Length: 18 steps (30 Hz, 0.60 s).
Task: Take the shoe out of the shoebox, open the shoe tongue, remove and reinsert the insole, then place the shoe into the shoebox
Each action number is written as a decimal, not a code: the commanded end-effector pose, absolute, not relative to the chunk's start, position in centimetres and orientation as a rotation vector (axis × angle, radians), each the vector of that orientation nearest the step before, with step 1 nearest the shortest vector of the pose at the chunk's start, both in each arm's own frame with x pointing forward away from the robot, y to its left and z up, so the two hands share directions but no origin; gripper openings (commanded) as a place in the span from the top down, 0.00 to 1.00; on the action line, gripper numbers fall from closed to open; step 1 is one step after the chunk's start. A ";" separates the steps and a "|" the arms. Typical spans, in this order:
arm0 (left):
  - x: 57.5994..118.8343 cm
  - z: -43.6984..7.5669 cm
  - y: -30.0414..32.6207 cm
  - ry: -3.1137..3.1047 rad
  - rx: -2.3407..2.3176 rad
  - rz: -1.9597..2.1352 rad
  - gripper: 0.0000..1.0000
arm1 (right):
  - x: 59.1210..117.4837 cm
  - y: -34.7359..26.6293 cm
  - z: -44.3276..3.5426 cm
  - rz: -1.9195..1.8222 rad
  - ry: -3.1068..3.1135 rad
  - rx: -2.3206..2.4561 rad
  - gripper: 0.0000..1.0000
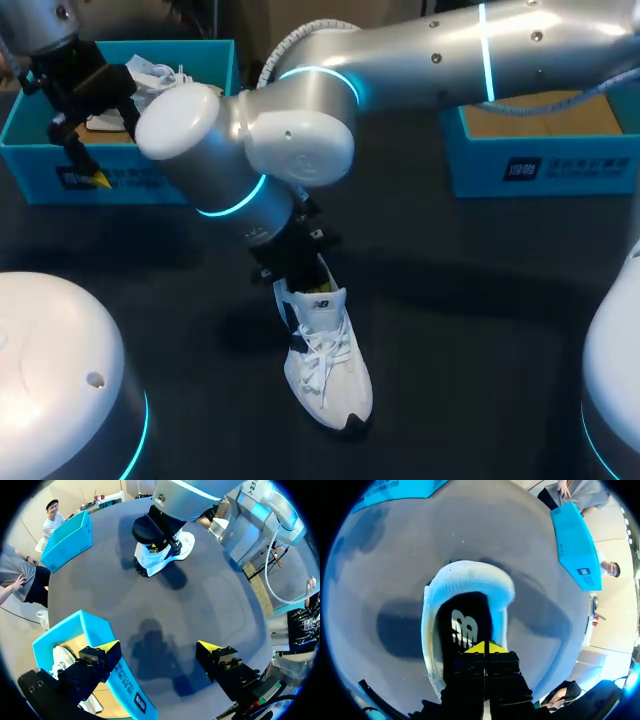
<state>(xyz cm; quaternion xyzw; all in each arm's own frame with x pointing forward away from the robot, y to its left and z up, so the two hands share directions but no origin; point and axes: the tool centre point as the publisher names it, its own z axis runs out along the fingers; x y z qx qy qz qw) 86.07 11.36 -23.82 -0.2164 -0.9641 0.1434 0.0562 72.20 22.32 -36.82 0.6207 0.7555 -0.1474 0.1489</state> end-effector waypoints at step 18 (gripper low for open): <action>86.0 -23.8 11.4 -2.925 -0.656 0.432 0.00 | 72.1 22.1 -39.0 -0.446 2.296 1.754 1.00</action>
